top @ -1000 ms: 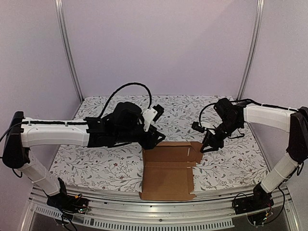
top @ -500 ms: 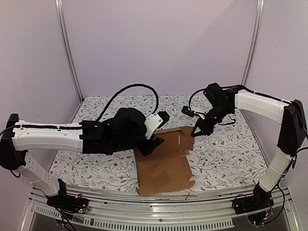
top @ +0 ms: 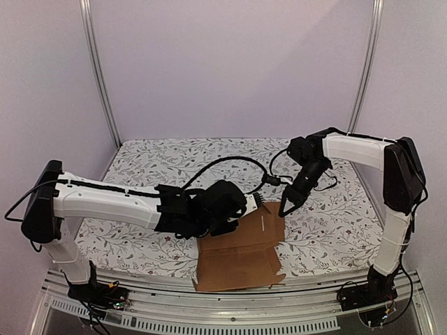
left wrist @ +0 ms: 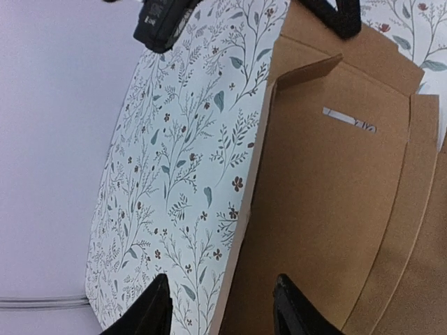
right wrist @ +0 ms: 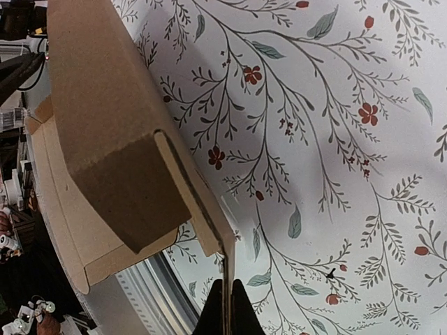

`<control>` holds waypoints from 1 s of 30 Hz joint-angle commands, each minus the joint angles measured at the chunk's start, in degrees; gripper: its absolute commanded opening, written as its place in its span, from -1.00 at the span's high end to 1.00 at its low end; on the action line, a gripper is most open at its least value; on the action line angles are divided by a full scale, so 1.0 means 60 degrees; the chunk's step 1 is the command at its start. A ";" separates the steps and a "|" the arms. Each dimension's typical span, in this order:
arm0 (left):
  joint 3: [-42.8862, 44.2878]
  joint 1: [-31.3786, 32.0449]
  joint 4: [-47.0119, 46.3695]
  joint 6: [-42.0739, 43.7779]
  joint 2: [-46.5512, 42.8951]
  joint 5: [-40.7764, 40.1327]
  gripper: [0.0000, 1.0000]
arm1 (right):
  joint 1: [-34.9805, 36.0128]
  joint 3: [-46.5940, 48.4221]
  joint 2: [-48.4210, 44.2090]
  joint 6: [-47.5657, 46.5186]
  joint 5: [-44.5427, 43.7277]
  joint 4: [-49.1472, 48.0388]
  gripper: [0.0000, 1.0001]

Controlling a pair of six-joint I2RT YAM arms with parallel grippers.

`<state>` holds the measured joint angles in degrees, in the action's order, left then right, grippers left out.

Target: Fold the paper box

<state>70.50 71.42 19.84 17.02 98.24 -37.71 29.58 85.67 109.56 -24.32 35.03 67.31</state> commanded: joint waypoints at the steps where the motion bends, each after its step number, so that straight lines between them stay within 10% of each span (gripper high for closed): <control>1: 0.0506 -0.0217 0.0513 0.0597 0.0411 0.0284 0.02 | 0.0014 0.0156 0.0293 -0.0097 0.0451 0.0628 1.00; 18: 0.1097 -0.0653 0.0851 0.0671 0.1747 0.1381 0.83 | -0.0002 0.0135 0.0681 -0.0109 0.1048 0.0788 0.95; 30: -0.0617 -0.0984 -0.0891 0.0567 0.1661 0.1997 1.00 | -0.0519 -0.0717 -0.1388 -0.1352 -0.0839 0.0515 0.28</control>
<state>71.70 67.81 19.35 21.61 108.71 -29.21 28.36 84.44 110.93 -28.51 38.20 73.52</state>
